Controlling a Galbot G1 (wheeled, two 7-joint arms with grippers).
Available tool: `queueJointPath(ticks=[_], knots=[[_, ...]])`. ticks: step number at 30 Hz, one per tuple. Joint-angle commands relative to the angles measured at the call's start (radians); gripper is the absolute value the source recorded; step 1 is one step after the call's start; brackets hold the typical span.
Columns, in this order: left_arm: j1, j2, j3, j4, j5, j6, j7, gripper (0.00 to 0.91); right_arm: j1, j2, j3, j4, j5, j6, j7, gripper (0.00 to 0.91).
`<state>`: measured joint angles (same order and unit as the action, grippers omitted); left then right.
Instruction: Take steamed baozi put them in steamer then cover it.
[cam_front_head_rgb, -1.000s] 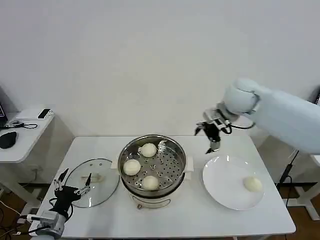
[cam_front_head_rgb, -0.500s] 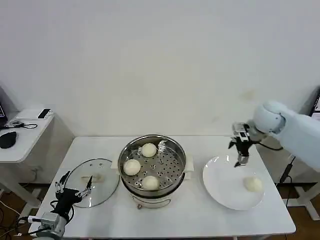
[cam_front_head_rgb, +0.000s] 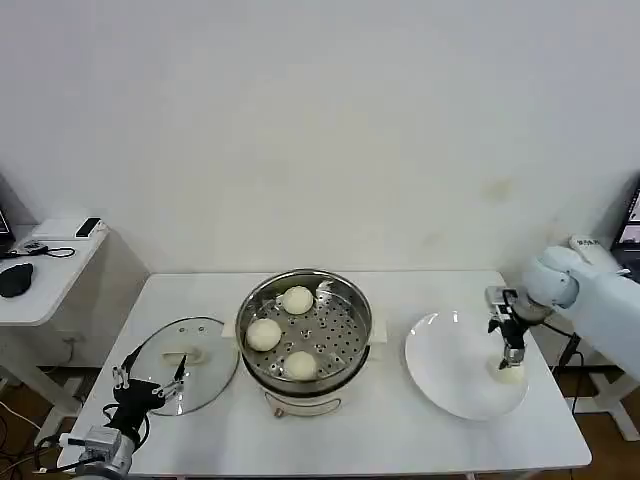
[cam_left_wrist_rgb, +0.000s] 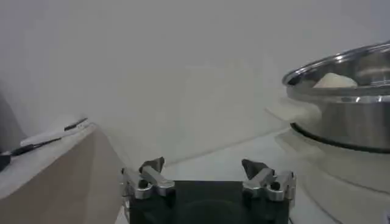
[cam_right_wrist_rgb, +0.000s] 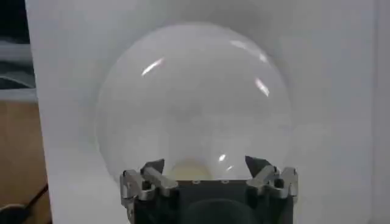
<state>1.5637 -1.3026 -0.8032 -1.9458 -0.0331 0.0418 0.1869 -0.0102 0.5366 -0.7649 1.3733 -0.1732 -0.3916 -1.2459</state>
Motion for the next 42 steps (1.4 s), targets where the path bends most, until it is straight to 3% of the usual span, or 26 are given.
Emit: queueJointPath(ticks=[1,42], knots=[[0.001,-0.001,0.000,0.003,0.002,-0.001,-0.001,0.907,-0.123,-0.008,0.073,-0.032,-0.087,0.007,0.005,0.907],[-0.005,-0.003,0.000,0.035,0.009,-0.007,-0.003,0.907,-0.158,0.093,0.090,-0.171,-0.173,0.048,0.065,0.907]])
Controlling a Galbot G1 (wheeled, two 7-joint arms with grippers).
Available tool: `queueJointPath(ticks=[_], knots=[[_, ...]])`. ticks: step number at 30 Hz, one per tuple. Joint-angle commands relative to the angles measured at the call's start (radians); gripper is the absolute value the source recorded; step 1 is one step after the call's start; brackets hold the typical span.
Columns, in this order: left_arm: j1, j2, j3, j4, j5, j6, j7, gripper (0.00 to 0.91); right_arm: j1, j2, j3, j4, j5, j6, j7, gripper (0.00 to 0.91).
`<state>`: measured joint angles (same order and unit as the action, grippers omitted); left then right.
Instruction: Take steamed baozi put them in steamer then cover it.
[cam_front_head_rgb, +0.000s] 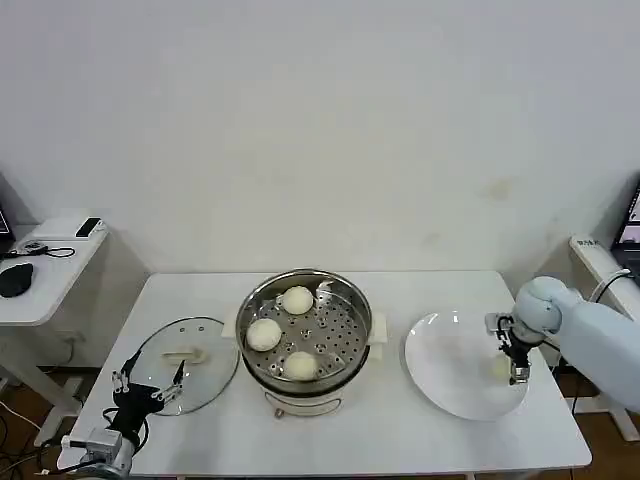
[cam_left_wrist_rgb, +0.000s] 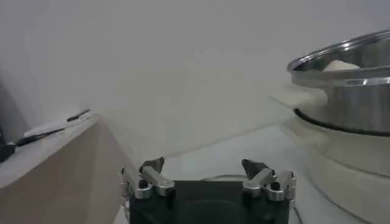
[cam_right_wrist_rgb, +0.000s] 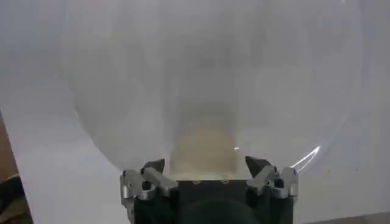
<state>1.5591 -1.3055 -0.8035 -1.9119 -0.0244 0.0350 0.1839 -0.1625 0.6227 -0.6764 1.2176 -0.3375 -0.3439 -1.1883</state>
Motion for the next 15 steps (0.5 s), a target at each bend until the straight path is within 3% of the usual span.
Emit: queueJointPath(ticks=[1,2,5,15], knots=[[0.000,0.000,0.000,0.001,0.000,-0.001,0.000,0.907,-0.006,0.007,0.002,-0.017,-0.008,0.000,0.008,0.907],[0.000,0.000,0.000,0.001,0.000,-0.001,0.000,0.907,-0.007,0.008,0.002,-0.019,-0.006,0.000,0.014,0.836],[-0.002,0.000,0.001,0.002,0.000,-0.001,0.000,0.907,-0.008,0.011,0.001,-0.027,0.000,-0.002,0.022,0.736],[-0.004,-0.001,0.003,0.004,0.001,-0.001,0.000,0.907,-0.001,0.008,0.003,-0.024,0.019,-0.007,0.021,0.685]])
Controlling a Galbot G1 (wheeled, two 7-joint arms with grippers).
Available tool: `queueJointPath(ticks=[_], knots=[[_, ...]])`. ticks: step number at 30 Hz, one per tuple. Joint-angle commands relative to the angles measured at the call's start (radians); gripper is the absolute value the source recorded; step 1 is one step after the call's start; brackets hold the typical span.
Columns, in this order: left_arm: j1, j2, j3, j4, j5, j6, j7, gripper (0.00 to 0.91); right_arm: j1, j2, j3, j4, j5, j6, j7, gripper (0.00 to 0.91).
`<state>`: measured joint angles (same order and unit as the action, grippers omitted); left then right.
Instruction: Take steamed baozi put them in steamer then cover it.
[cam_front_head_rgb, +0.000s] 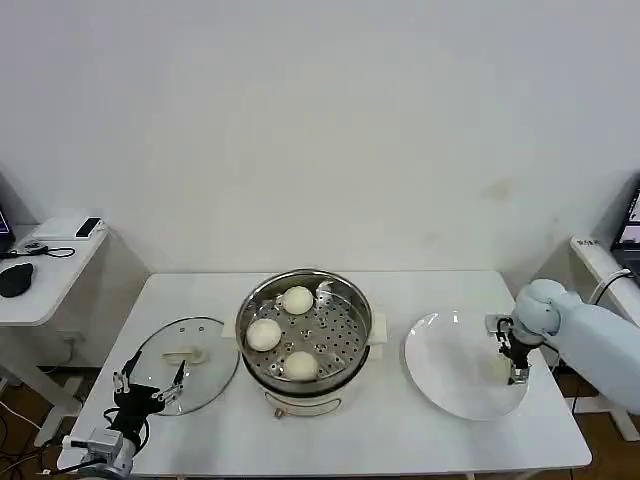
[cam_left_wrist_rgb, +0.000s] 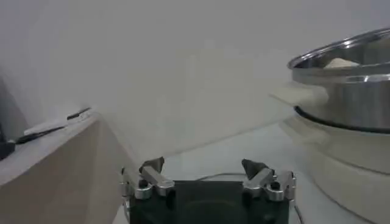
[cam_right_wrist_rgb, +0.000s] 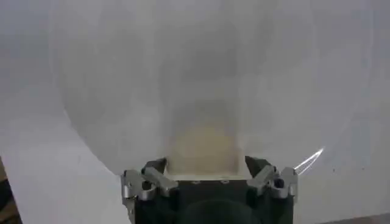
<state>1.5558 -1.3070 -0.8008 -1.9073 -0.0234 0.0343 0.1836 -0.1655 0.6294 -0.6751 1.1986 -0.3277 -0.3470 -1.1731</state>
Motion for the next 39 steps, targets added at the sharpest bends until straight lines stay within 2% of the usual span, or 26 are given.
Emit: queueJointPath(ticks=[1,12,18,24,28,39], knots=[[-0.001,0.000,0.000,0.000,0.000,0.000,0.000,0.907,0.003,0.001,0.003,-0.004,0.010,-0.003,0.006,0.685],[-0.008,-0.002,0.004,0.003,0.001,0.000,0.000,0.907,0.052,-0.035,-0.003,0.055,0.058,-0.020,-0.004,0.675],[-0.012,0.000,0.001,0.001,0.000,0.001,0.000,0.907,0.224,-0.033,-0.076,0.134,0.176,-0.052,-0.013,0.675],[-0.008,0.004,-0.007,-0.007,0.004,0.001,0.002,0.907,0.430,0.043,-0.170,0.159,0.336,-0.100,-0.006,0.675],[-0.012,0.014,-0.008,-0.012,0.023,-0.006,-0.001,0.907,0.554,0.115,-0.256,0.179,0.476,-0.145,0.007,0.675],[-0.016,0.018,-0.006,-0.035,0.020,-0.007,-0.001,0.907,0.768,0.334,-0.406,0.185,0.690,-0.203,0.040,0.675]])
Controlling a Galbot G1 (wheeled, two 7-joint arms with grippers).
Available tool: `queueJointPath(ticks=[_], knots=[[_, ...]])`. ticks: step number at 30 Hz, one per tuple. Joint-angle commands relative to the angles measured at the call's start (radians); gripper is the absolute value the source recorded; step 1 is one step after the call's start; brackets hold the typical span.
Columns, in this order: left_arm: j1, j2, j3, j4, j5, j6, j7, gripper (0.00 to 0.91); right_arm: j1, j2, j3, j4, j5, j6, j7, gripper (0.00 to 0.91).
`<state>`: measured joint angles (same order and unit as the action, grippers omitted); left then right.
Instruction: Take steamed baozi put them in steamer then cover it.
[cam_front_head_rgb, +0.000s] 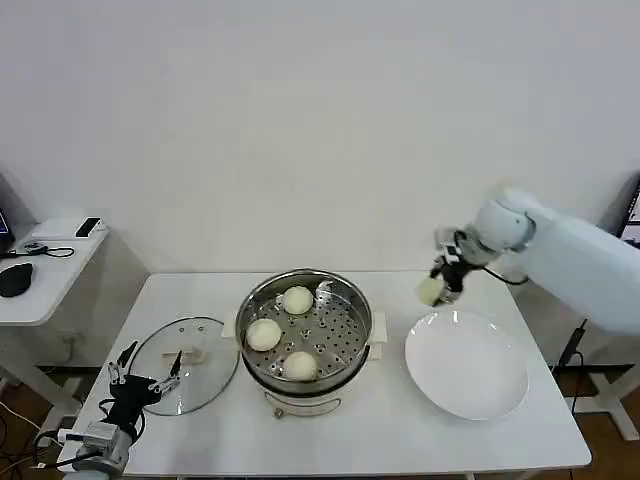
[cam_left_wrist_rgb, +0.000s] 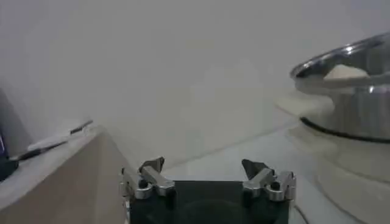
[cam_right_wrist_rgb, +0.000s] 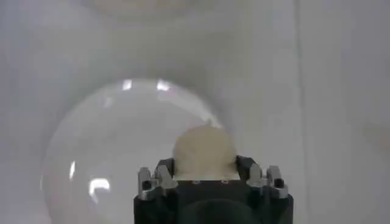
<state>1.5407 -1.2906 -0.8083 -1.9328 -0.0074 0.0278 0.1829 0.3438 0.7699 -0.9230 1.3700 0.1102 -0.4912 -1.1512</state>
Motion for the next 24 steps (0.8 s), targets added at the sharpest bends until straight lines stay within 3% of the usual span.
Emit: queueJointPath(ticks=[1,8,24], knots=[[-0.001,-0.001,0.002,-0.010,0.004,-0.001,0.000,0.907,0.264,0.204,-0.161,0.010,0.268,-0.063,0.019,0.675],[0.002,-0.005,0.003,-0.021,0.003,-0.001,-0.001,0.907,0.226,0.292,-0.185,-0.011,0.278,-0.080,0.031,0.675],[-0.001,-0.015,-0.001,-0.018,-0.013,-0.006,-0.001,0.907,0.131,0.398,-0.237,-0.061,0.289,-0.104,0.049,0.675]])
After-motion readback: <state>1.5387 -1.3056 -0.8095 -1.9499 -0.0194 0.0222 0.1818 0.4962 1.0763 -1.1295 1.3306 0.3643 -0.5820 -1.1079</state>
